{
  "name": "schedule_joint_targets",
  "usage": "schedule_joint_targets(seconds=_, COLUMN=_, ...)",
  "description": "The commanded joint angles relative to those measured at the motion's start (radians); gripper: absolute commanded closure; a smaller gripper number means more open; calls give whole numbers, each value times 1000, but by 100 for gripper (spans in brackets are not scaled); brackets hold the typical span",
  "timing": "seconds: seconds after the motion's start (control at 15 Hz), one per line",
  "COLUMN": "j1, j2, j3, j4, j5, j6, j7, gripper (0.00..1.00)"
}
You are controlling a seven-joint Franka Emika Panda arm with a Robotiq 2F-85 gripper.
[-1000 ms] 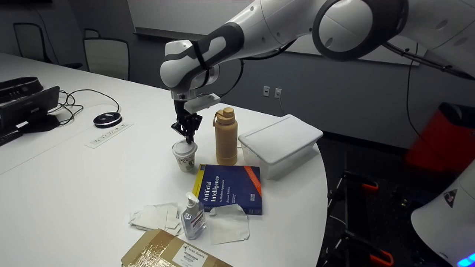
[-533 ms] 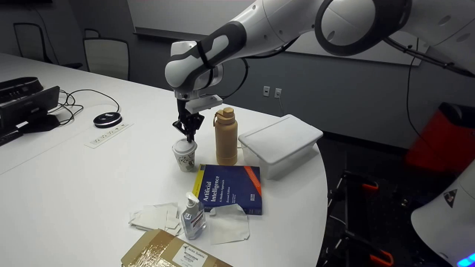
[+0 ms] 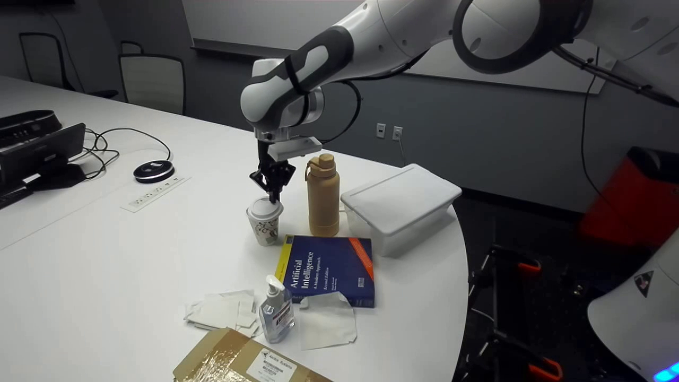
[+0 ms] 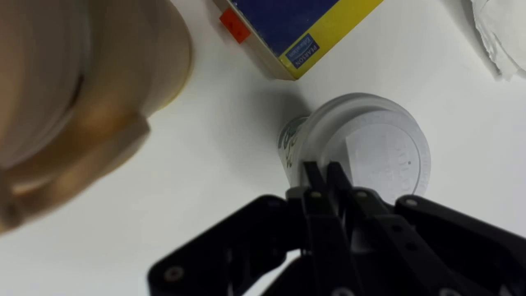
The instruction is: Cover the cup
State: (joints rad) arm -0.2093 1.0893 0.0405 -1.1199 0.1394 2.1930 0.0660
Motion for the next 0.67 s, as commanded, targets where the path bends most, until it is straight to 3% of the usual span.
schedule_joint_targets(seconds=0.0, j1=11, j2=-62, j3=-17, j4=-96, j5=29, j6=34, j7=13, gripper=98)
schedule_joint_targets(seconds=0.6, j1=9, j2=-79, j3=-16, j4=-134, j5=47, j6=65, j7=10, gripper=98)
